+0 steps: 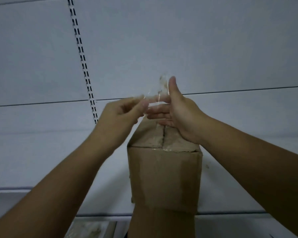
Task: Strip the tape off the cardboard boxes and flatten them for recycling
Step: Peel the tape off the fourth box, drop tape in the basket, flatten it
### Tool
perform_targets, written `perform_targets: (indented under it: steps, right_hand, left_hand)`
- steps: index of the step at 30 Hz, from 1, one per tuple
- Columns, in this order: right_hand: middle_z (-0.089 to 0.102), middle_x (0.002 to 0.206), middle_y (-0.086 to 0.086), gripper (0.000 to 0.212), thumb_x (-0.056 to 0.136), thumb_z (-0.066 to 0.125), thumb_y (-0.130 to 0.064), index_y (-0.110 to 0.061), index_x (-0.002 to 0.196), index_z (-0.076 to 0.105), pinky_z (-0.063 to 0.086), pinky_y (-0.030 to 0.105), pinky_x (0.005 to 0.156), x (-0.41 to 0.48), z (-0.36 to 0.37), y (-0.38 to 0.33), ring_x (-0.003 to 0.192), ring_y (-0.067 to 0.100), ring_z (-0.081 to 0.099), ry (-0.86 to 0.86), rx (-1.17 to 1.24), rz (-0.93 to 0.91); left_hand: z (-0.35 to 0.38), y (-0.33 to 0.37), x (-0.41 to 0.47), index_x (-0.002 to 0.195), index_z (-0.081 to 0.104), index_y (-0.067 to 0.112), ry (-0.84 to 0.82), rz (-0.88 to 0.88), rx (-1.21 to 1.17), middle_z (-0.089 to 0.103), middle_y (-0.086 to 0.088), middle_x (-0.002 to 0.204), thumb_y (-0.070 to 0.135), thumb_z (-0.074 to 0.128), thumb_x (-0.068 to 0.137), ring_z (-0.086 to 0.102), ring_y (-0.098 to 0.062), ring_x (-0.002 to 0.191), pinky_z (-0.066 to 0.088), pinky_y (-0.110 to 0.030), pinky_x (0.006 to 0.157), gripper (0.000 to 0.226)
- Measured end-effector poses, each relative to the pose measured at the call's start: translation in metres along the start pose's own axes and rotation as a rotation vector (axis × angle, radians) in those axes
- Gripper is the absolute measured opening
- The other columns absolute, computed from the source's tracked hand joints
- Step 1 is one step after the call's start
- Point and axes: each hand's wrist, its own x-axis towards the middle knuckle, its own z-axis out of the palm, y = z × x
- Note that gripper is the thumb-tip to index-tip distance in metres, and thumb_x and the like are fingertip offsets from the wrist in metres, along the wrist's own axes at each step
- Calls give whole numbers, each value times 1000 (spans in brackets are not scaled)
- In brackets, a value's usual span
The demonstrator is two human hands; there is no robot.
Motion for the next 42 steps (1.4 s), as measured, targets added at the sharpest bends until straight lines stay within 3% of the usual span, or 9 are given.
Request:
perform_targets:
  steps: [2, 6, 9, 13, 15, 18, 32, 36, 42]
  right_hand:
    - [72, 102, 0, 64, 79, 29, -72, -24, 105, 62, 50, 30, 90, -3, -1, 1, 93, 11, 69, -105, -105, -53]
    - [72, 96, 10, 16, 92, 55, -17, -17, 105, 63, 55, 25, 71, -7, 0, 1, 82, 17, 69, -54, -100, -89]
    - [71, 73, 4, 17, 94, 50, -9, -12, 92, 66, 53, 22, 64, -8, 4, -2, 66, 11, 66, -81, -95, -83]
    - [52, 60, 2, 26, 92, 42, -1, -13, 81, 62, 42, 26, 55, 0, 5, 0, 51, 11, 46, 53, 20, 0]
    - [46, 56, 3, 26, 87, 40, 6, -10, 80, 59, 36, 26, 52, 1, 2, -1, 48, 11, 39, 90, 153, 42]
    - [46, 56, 4, 26, 81, 39, 9, -9, 82, 58, 35, 26, 50, 2, 3, 1, 45, 12, 38, 60, 116, 45]
    - [56, 63, 4, 30, 88, 45, -3, -16, 70, 64, 41, 24, 51, 6, 10, 4, 46, 10, 47, 15, -79, 9]
    - [54, 64, 3, 30, 95, 41, -10, -16, 77, 64, 41, 23, 52, 4, 11, 3, 49, 10, 45, 77, -13, 43]
    - [57, 82, 17, 38, 99, 37, -37, -5, 92, 59, 50, 39, 76, 4, 11, 1, 72, 28, 53, 132, 64, 59]
  left_hand:
    - [4, -7, 1, 92, 70, 32, 4, 6, 150, 70, 14, 91, 33, 55, 90, 61, 2, 86, 47, -21, 78, 15]
    - [9, -14, -7, 127, 53, 36, -47, 44, 400, 52, 12, 116, 52, 54, 83, 50, 0, 102, 39, -15, 80, 46]
    - [3, -14, -14, 140, 40, 29, -51, -12, 402, 43, 10, 134, 69, 49, 70, 45, -2, 115, 37, -17, 86, 82]
    - [-1, -24, -45, 145, -14, 35, -77, -62, 315, 25, 9, 151, 81, 53, 56, 30, -6, 133, 33, -26, 102, 121]
    - [-1, -32, -66, 148, 6, 28, 60, 198, 491, 37, -1, 144, 72, 59, 65, 32, -10, 131, 33, -25, 104, 107]
    - [5, -53, -80, 127, 48, 18, 51, 685, 676, 47, -8, 132, 46, 69, 78, 39, -27, 128, 34, -50, 107, 60]
    - [4, -63, -52, 93, 71, 11, -24, 1102, 603, 62, -9, 114, 13, 75, 80, 56, -26, 108, 49, -41, 84, 14]
    - [5, -40, -46, 86, 70, 9, -76, 1002, 439, 72, -7, 92, 13, 62, 88, 63, -16, 92, 52, -31, 80, 9]
    - [9, -7, -28, 78, 62, 34, 75, 423, 114, 67, 15, 73, 23, 61, 85, 65, -2, 69, 52, -18, 64, 13]
